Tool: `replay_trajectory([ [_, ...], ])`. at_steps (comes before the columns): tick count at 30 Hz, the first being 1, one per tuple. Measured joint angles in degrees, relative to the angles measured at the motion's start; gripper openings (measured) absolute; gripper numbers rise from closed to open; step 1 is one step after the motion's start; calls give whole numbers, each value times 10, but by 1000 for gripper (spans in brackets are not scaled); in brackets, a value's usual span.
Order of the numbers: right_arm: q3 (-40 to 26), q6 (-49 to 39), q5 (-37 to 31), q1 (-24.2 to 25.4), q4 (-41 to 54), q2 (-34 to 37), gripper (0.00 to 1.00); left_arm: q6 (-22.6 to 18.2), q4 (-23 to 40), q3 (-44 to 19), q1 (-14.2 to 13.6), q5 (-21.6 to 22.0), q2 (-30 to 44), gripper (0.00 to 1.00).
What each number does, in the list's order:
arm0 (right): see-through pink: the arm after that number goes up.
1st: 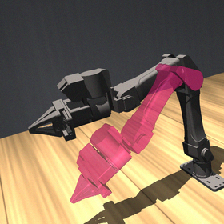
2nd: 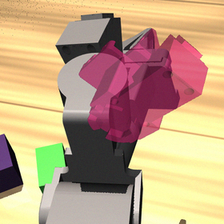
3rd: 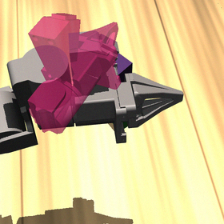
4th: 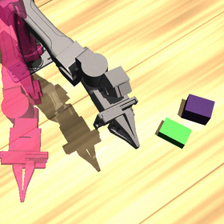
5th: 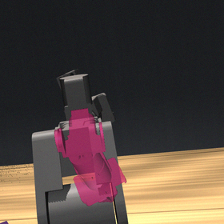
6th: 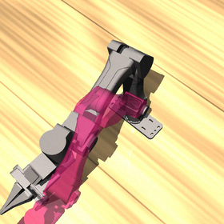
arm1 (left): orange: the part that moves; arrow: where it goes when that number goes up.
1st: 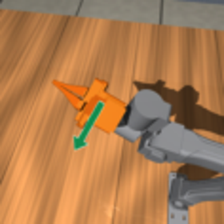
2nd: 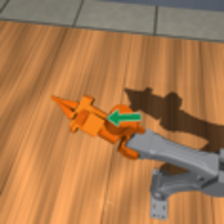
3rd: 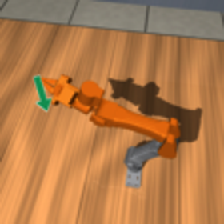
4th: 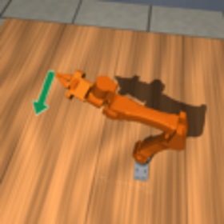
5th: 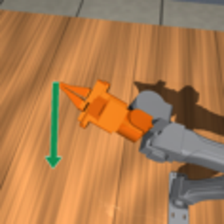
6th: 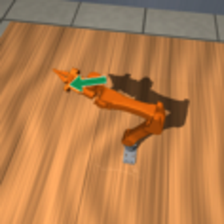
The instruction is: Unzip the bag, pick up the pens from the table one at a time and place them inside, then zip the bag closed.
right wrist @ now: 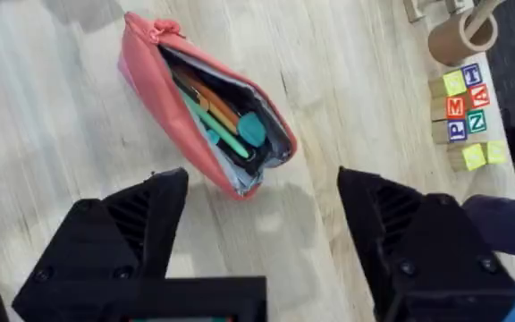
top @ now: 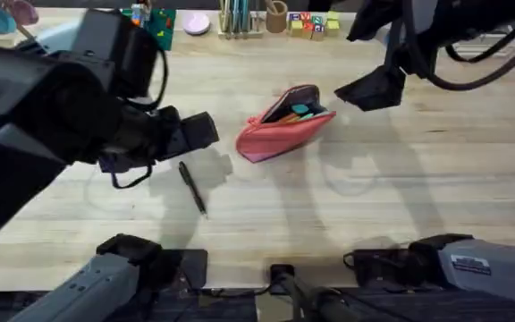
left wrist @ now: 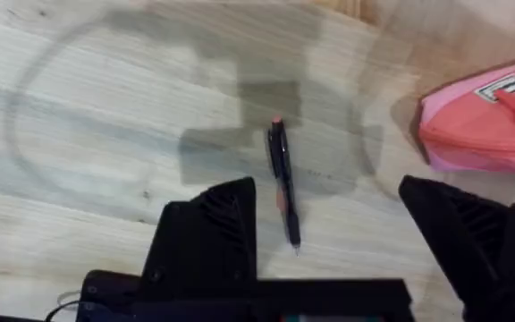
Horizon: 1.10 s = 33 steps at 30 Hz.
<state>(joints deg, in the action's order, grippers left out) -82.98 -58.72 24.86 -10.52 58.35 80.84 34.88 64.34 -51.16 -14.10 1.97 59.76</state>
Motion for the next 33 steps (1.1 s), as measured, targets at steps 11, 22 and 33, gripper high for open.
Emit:
replay_trajectory([
  [11, 0, 0, 0, 0, -6, 0, 996, 100, -44, 55, -43, 8, 21, 993],
  [22, 0, 0, 0, 0, -11, 0, 996, 140, -76, 121, -53, 8, 21, 993],
  [33, 0, 0, 0, 0, -11, 0, 996, 158, -99, 171, -53, 9, 21, 995],
])
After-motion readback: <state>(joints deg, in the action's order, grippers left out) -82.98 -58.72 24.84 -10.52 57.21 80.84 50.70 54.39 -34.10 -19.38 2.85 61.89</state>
